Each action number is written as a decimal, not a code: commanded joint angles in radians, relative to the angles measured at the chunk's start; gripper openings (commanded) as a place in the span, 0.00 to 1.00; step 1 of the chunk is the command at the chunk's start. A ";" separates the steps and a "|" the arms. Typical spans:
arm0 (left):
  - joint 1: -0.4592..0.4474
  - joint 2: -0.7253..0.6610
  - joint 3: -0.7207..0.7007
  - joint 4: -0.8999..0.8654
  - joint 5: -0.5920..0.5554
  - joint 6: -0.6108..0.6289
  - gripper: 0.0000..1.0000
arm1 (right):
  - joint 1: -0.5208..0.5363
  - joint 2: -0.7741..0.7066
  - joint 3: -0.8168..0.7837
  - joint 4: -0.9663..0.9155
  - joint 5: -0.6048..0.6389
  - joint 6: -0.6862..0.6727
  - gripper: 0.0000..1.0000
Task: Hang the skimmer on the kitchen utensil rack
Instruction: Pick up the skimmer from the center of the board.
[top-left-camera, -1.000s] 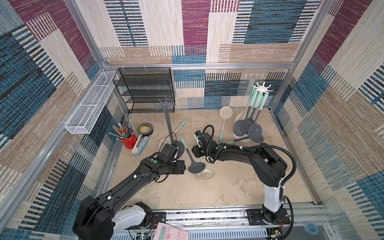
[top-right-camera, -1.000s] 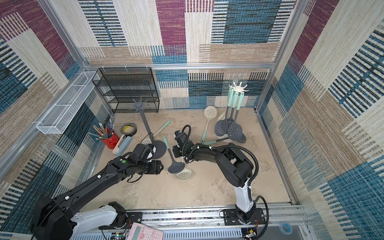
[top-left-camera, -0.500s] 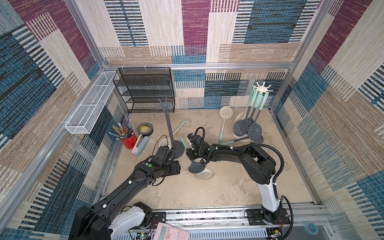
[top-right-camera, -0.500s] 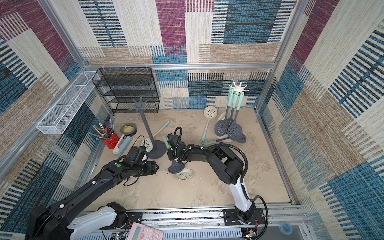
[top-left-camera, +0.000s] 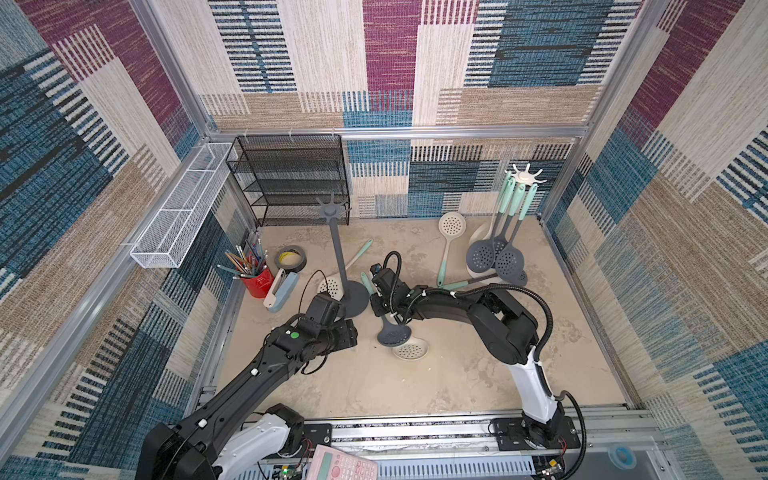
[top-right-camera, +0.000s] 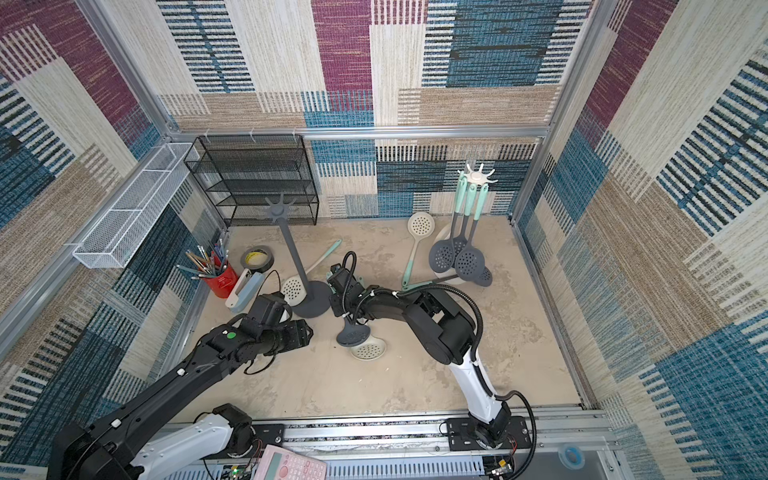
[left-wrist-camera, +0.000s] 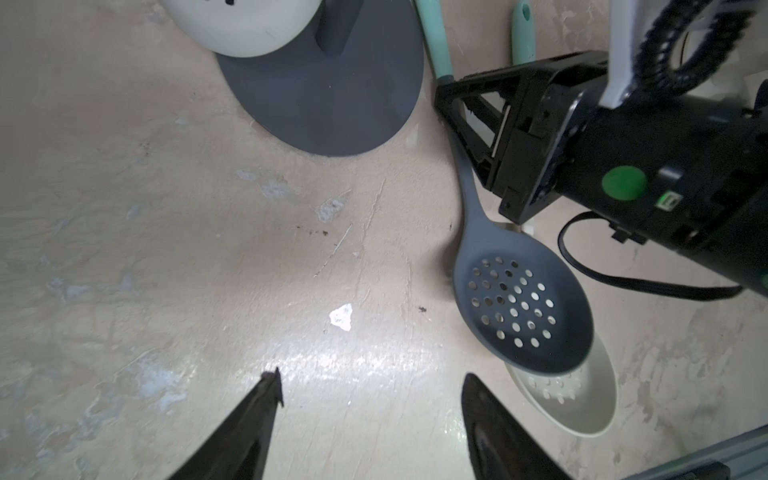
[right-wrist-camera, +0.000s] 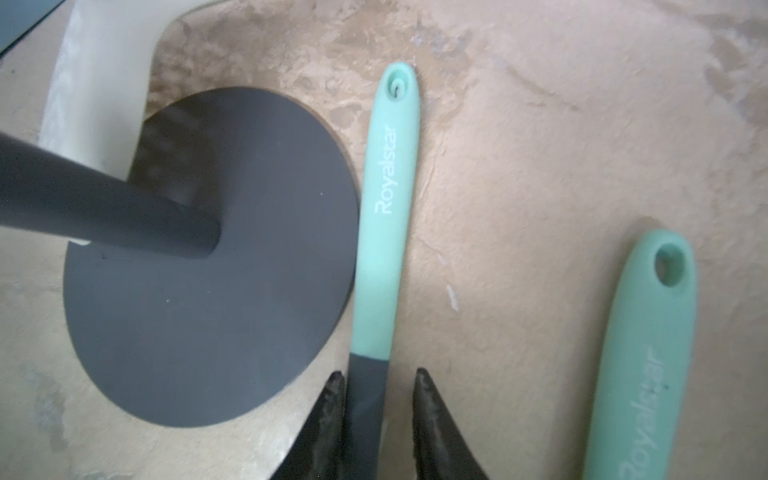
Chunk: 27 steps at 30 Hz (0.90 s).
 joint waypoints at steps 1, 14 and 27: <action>0.001 -0.013 0.005 -0.010 -0.025 -0.014 0.71 | 0.003 0.011 0.006 -0.129 0.030 0.001 0.28; 0.003 -0.028 0.013 -0.001 -0.010 0.010 0.70 | 0.008 -0.096 -0.015 -0.064 0.033 -0.025 0.10; 0.001 -0.039 0.005 0.146 0.159 0.052 0.70 | 0.009 -0.354 -0.234 0.137 0.033 -0.063 0.08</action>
